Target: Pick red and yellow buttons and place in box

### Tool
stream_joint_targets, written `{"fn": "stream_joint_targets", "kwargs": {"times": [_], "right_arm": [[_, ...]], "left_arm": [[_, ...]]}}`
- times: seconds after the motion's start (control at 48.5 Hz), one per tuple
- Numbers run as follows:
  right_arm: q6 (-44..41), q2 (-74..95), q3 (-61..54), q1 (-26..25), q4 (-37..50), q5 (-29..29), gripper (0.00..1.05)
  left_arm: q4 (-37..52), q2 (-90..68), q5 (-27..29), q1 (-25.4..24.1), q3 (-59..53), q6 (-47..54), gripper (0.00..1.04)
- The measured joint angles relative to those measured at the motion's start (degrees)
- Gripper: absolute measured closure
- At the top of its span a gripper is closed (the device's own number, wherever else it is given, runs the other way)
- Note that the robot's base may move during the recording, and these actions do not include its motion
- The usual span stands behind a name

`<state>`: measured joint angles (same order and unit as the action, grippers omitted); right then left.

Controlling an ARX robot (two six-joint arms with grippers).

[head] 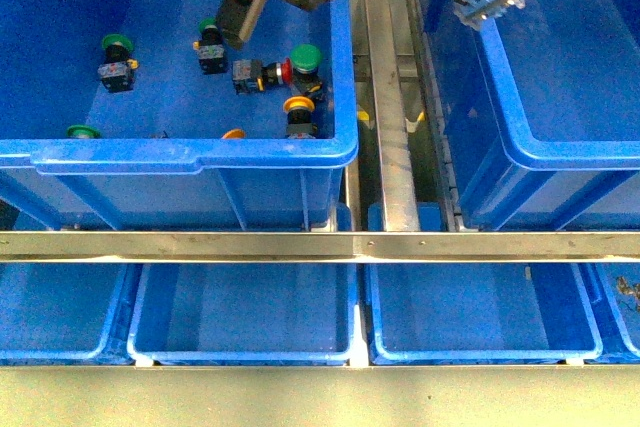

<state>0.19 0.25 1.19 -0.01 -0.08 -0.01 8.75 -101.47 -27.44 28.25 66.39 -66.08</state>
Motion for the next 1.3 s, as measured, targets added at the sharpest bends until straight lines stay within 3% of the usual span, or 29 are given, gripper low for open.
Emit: {"fn": "stream_joint_targets", "kwargs": {"times": [0.351, 0.371, 0.433, 0.516, 0.825, 1.031, 1.3], "right_arm": [[0.0, 0.0, 0.0, 0.0, 0.0, 0.1, 0.06], [1.0, 1.2, 0.5, 0.8, -1.7, 2.1, 0.06], [5.7, 11.7, 6.9, 5.8, -15.2, 16.3, 0.06], [5.0, 23.5, 10.6, 8.5, -14.5, 21.4, 0.06], [-16.8, 56.8, 19.7, 11.8, 16.8, 5.8, 0.06], [-30.2, 66.3, 23.1, 12.9, 21.0, -3.5, 0.06], [-38.9, 69.3, 24.3, 13.2, 22.0, -8.2, 0.06]], "left_arm": [[1.0, -1.0, 1.7, 4.5, 0.0, -1.4, 0.70], [1.0, -1.0, 1.8, 4.7, 0.0, -1.4, 0.70], [1.0, -1.1, 2.2, 5.1, 0.0, -1.3, 0.70], [0.7, -1.1, 2.7, 5.2, 0.1, -1.1, 0.70], [0.5, -1.7, 3.7, 6.3, 0.3, -1.0, 0.70], [0.2, -1.7, 4.2, 6.7, 0.4, -1.0, 0.70], [-0.1, -1.7, 4.6, 7.0, 0.5, -0.4, 0.70]]}}
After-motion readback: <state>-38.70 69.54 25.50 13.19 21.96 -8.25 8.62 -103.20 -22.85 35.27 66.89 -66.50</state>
